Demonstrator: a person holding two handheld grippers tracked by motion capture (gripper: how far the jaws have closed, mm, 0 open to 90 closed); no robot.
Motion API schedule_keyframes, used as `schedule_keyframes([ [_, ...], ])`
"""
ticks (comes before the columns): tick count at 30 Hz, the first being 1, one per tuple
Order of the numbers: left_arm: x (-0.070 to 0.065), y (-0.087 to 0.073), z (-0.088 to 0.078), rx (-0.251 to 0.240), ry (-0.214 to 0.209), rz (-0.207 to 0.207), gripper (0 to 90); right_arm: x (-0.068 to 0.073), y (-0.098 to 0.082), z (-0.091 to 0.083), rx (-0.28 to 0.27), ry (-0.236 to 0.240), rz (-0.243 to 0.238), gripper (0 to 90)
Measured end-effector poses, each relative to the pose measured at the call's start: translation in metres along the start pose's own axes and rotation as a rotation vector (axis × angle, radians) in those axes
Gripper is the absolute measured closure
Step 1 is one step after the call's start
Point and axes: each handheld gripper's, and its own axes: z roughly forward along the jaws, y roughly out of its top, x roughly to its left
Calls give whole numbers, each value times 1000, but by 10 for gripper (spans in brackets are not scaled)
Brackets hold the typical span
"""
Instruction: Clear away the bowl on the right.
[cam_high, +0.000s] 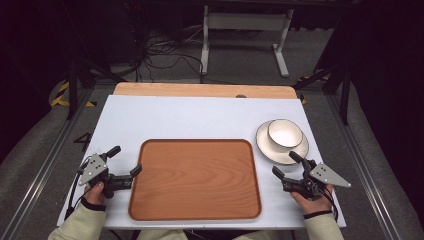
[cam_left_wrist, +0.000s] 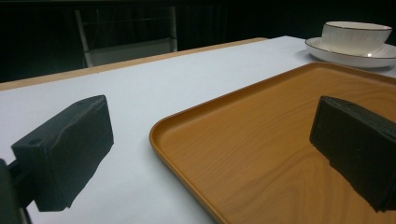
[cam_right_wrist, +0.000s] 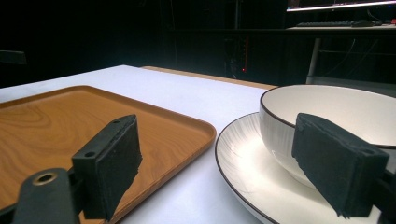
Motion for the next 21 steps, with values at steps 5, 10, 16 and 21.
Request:
schedule_keyframes([
  [5, 0, 0, 0, -2, 1, 1, 2, -1, 1, 2, 25, -2, 9, 126],
  [10, -1, 0, 0, -6, 2, 9, 2, -1, 1, 3, 35, 3, 14, 150],
  [16, -1, 0, 0, -1, 0, 10, 2, -2, 1, 2, 27, 14, 16, 196],
  [21, -1, 0, 0, -1, 2, 15, 2, -1, 1, 2, 23, 14, 16, 252],
])
